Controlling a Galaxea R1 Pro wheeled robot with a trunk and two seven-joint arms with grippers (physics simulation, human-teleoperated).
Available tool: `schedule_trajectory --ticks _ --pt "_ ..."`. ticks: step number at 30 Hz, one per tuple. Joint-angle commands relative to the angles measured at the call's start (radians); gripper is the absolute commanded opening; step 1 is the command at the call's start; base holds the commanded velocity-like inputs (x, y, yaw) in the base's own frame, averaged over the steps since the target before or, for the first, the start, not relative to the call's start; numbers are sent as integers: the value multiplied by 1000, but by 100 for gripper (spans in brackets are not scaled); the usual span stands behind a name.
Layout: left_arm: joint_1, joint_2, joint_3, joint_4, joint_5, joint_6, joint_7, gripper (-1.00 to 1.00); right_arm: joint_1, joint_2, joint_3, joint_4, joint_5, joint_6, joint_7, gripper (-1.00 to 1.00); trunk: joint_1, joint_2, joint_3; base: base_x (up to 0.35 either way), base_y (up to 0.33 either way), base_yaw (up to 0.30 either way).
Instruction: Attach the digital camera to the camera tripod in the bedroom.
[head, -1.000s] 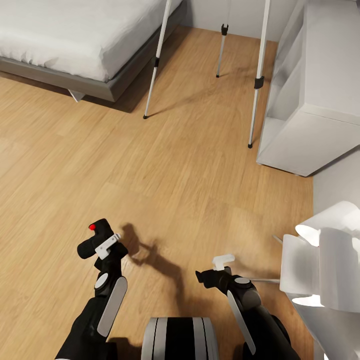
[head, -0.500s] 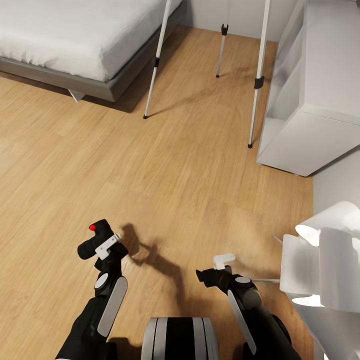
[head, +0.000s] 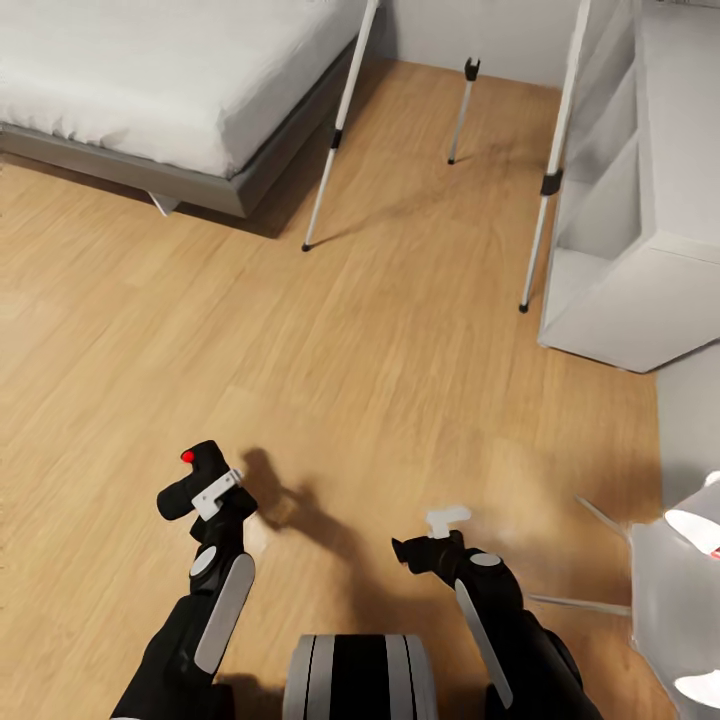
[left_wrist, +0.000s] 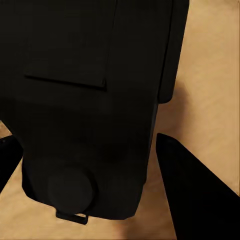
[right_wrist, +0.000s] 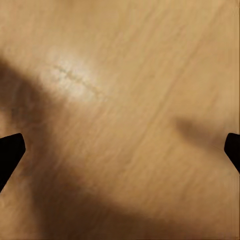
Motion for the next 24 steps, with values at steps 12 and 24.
schedule_trajectory --ticks 12,24 --pt "0 1 -2 2 -1 13 5 -100 0 -1 -4 -1 0 7 3 100 0 0 -1 149 171 0" --pt "0 0 -2 8 2 37 2 -100 0 -1 -5 0 0 7 5 100 0 0 -1 9 11 0"
